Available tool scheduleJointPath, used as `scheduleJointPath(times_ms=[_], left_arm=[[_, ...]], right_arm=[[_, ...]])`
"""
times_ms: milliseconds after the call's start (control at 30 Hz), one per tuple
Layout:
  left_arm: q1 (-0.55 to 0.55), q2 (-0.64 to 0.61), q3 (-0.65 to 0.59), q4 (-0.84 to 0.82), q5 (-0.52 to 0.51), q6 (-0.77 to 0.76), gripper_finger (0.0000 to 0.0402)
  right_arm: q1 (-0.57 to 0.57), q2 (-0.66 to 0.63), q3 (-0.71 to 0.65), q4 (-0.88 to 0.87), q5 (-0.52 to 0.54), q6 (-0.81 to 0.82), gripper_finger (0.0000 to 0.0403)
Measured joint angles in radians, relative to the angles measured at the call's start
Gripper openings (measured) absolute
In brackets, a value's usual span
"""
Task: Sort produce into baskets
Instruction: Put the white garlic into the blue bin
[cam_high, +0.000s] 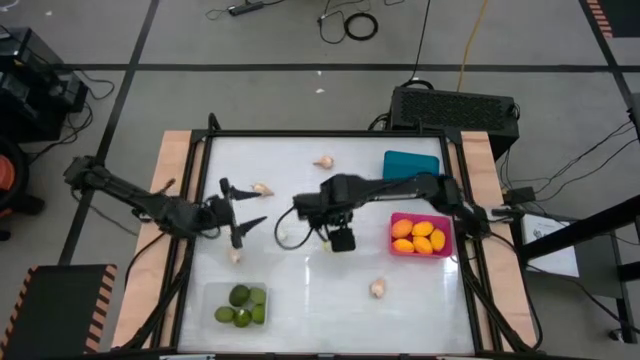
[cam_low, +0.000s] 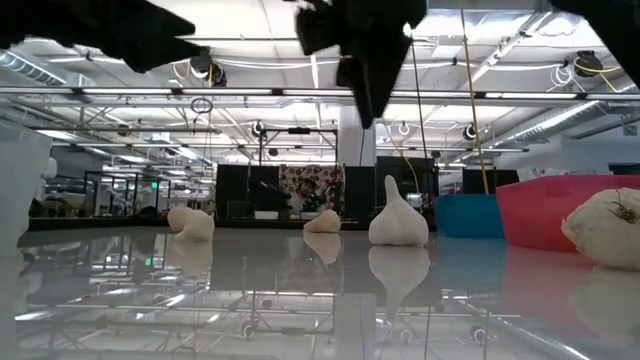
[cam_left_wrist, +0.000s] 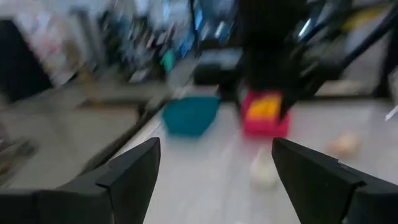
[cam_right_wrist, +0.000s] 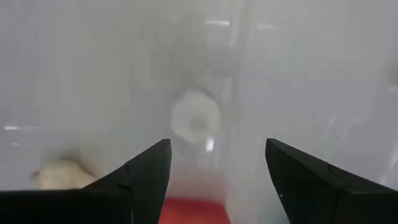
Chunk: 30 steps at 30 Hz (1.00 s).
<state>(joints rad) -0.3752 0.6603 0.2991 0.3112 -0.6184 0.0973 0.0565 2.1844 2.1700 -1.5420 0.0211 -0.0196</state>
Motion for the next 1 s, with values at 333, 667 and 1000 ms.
scheduleJointPath(times_ms=[333,667,1000], left_arm=[[0.258,-0.041,-0.247,0.423,0.352,-0.041,0.0312],[0.319,-0.035,-0.247,0.423,0.544,-0.119,0.0312],[0.319,-0.034,-0.247,0.413,0.559,-0.118,0.0312]], right_arm=[[-0.016,-0.535,-0.809,0.641,0.004,0.21,0.0253],[-0.015,-0.803,-1.398,1.469,0.004,0.468,0.0253],[-0.015,-0.711,-1.452,1.716,-0.001,0.477,0.0253]])
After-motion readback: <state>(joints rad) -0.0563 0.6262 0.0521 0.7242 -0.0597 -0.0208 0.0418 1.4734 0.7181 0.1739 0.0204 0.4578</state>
